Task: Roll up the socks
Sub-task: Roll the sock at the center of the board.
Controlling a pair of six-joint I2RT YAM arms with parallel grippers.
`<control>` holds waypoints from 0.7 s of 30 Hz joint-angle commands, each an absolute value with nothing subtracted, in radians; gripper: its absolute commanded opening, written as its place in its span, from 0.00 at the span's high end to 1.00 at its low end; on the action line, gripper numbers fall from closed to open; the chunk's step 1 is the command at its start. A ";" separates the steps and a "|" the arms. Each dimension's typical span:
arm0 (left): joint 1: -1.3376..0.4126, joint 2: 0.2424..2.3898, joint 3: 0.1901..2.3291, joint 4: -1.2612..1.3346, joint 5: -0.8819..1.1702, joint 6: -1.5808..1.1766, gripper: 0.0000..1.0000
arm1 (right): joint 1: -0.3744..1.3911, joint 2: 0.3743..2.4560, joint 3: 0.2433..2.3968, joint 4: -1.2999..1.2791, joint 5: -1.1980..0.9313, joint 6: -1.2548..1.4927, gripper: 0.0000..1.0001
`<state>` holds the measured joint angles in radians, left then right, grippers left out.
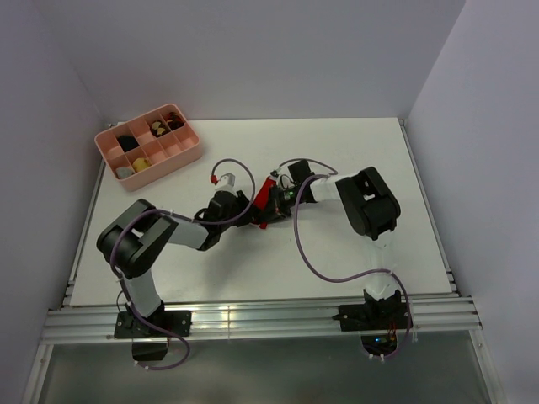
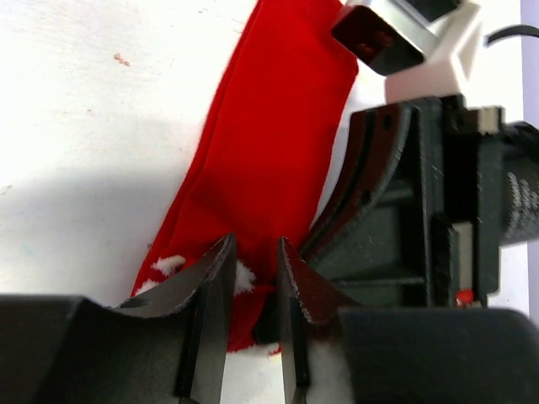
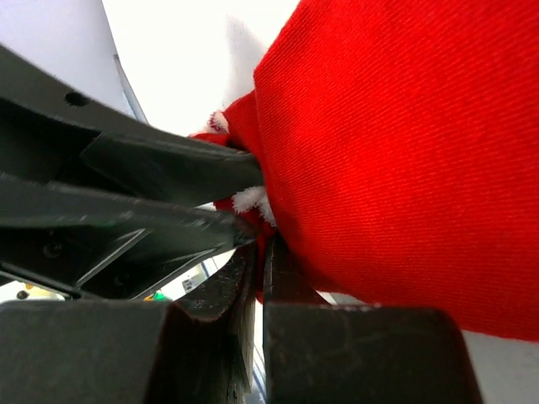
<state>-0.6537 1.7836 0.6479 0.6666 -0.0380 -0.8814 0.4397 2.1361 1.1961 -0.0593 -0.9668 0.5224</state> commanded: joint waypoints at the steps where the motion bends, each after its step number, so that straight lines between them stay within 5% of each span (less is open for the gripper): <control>1: -0.660 1.824 0.679 0.604 -0.009 -0.888 0.69 | 0.436 2.087 1.134 -0.048 -0.858 0.488 1.00; 3: -0.658 1.841 0.696 0.580 0.009 -0.884 0.70 | 0.439 2.056 1.109 -0.037 -0.818 0.450 1.00; 13: -0.658 1.876 0.747 0.502 0.031 -0.868 0.73 | 0.442 1.833 0.947 0.112 -0.667 0.379 0.68; 21: -0.660 1.893 0.773 0.465 0.046 -0.861 0.74 | 0.474 1.637 0.833 0.170 -0.474 0.232 0.63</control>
